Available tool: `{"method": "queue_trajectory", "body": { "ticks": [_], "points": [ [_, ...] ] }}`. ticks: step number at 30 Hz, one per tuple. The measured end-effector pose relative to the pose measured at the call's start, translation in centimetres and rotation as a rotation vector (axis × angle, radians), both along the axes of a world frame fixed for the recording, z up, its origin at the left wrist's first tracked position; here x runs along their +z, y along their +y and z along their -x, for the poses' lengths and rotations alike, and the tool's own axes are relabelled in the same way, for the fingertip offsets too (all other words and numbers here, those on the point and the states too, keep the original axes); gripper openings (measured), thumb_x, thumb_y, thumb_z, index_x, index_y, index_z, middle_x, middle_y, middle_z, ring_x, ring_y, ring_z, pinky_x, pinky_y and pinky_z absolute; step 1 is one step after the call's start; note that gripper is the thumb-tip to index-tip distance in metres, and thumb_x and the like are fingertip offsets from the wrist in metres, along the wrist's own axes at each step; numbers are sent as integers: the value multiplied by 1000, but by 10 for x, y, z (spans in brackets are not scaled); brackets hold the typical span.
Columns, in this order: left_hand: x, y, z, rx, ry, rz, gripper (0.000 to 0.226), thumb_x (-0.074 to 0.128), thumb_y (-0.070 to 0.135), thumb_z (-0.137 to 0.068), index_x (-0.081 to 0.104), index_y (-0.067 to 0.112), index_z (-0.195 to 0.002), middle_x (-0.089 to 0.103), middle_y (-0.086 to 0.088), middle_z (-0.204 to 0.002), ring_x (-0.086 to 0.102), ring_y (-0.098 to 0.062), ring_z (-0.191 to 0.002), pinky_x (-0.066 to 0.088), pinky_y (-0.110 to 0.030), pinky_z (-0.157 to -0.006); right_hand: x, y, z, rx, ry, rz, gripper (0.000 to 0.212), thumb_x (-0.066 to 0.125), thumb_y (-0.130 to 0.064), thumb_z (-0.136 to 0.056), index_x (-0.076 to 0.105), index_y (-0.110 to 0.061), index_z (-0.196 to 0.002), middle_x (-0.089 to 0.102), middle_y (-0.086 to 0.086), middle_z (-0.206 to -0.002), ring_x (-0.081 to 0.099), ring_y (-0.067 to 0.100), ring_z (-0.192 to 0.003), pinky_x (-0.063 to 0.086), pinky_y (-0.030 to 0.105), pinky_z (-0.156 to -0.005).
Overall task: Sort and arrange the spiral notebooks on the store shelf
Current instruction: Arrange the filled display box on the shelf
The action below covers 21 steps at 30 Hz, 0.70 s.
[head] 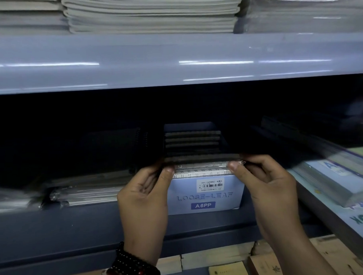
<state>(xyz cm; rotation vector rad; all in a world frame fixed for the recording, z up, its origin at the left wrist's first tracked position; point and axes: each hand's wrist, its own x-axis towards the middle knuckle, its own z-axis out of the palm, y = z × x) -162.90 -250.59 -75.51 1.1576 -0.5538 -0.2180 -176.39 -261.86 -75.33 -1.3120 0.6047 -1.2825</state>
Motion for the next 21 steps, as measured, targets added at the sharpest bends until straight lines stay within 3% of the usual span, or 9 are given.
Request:
{"method": "queue_trajectory", "body": {
  "ticks": [11,16,21],
  "points": [
    [-2,4,2,-26,-14,15,17,73,10,-87,77,16,-102,79,7,-98,73,-6,-98,52,-12,-85,-2,1,2,-19,15,49,18,76,-14,-83,73,-14,-101,78,-1,-96,73,12,-97,55,16,-80],
    [-1,5,1,-31,-21,17,16,72,9,-89,78,19,-100,79,10,-96,72,-3,-97,50,-8,-80,-1,0,-1,-58,33,69,14,75,-16,-85,74,-17,-99,77,-4,-94,72,9,-94,53,13,-77],
    [1,5,9,-46,-14,18,23,72,8,-88,77,31,-92,78,12,-95,72,0,-96,50,-6,-80,-8,2,-6,-152,41,86,8,75,-16,-87,77,-20,-94,76,-2,-95,72,11,-92,52,14,-76]
  ]
}}
